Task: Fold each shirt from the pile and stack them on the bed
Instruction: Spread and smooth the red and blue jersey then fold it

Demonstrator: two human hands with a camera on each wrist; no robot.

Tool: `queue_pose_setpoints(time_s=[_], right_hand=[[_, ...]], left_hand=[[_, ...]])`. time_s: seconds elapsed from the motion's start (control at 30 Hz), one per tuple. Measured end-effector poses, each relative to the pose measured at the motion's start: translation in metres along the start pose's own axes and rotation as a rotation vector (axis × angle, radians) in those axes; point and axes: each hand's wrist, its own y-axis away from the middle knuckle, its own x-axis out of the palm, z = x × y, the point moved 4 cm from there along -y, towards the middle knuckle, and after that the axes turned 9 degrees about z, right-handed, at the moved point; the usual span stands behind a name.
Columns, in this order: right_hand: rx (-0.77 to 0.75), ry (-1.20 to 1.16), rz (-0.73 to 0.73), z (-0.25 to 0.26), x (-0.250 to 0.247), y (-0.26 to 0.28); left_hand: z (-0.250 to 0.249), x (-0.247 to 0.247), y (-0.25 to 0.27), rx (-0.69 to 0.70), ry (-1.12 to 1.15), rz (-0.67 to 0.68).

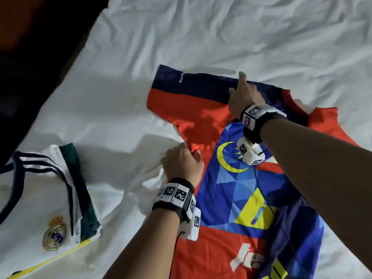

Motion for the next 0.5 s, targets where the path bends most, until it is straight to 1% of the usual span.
queue_pose_setpoints(time_s=[0.1, 0.17, 0.27, 0.37, 0.43, 0.5], right_hand=[[-0.002, -0.020, -0.027, -0.002, -0.002, -0.005], [-0.017, -0.046, -0.062, -0.004, -0.009, -0.002], [-0.062, -0.080, -0.117, -0.004, -0.025, 0.008], [-0.092, -0.040, -0.136, -0.006, -0.048, 0.021], [-0.100, 0.008, -0.125, -0.012, -0.062, 0.029], [-0.096, 0.064, -0.117, -0.020, -0.077, 0.034]], left_hand=[[0.002, -0.008, 0.006, 0.050, 0.061, -0.018], [-0.001, -0.015, 0.014, 0.098, 0.087, -0.057], [-0.007, -0.023, 0.035, 0.177, 0.143, -0.182], [-0.019, -0.022, 0.062, 0.271, 0.149, -0.295], [-0.032, -0.015, 0.080, 0.329, 0.126, -0.288], [-0.046, -0.003, 0.095, 0.387, 0.105, -0.240]])
